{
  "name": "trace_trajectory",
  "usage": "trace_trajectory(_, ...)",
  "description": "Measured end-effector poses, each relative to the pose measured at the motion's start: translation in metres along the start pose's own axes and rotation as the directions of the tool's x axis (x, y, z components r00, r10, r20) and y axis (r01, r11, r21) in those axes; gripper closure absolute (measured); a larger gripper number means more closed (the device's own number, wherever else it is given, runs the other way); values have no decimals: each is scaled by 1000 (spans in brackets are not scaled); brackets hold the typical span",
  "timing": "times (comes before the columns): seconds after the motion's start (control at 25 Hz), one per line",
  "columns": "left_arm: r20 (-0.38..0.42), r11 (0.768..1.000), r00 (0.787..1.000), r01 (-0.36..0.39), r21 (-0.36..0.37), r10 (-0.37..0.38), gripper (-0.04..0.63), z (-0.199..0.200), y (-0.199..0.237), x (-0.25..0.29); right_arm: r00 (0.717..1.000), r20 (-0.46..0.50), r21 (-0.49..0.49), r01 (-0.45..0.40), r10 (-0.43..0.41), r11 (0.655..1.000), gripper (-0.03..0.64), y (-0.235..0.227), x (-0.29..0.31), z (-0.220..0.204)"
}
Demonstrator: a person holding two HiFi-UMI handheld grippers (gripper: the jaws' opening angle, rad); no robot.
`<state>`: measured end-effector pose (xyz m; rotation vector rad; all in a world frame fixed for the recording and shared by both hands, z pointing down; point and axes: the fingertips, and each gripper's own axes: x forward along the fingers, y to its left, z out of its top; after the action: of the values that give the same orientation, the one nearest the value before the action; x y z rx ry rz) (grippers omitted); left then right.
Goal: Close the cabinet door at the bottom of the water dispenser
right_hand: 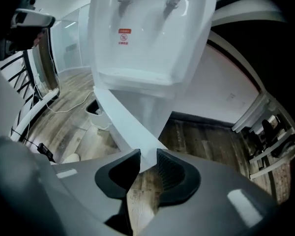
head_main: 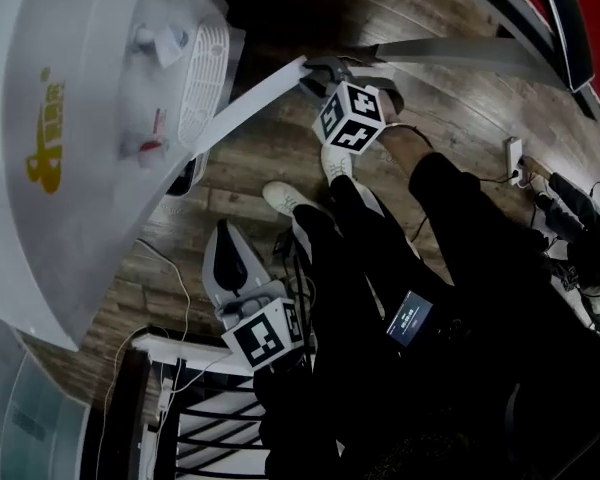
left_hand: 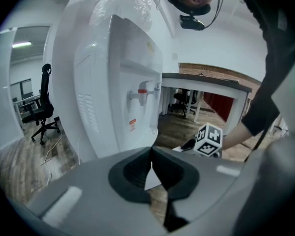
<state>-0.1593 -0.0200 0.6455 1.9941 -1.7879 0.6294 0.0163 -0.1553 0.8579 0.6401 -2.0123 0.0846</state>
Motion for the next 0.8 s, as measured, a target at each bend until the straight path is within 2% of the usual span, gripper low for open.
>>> trace_trajectory(0.2,-22,999,1000,14,-47,-16,589,0,-6,6,999,35,27,41,-42,999,532,-34,21,23)
trace_trajectory(0.36,-17,999,1000,12,-44,-13,589,8,-1,15,995,85,72,48,-54,996,541,-62,46,58)
trace_trajectory(0.52,-18,997,1000,13,-70,-15,589,8,-6,21,999,47,57,18,-20,998,556,-75,67,77)
trace_trajectory(0.6,-22,998,1000,11,-69,-12,589,7,-4,24,999,29,106,-17,14,994,541,-74,77,87)
trace_trajectory(0.68,-19,998,1000,8,-68,-9,589,9,-4,27,999,48,167,-9,0,986,557,-79,81,100)
trace_trajectory(0.8,-11,997,1000,14,-73,-15,589,14,-7,30,999,33,210,6,-13,978,557,-88,78,94)
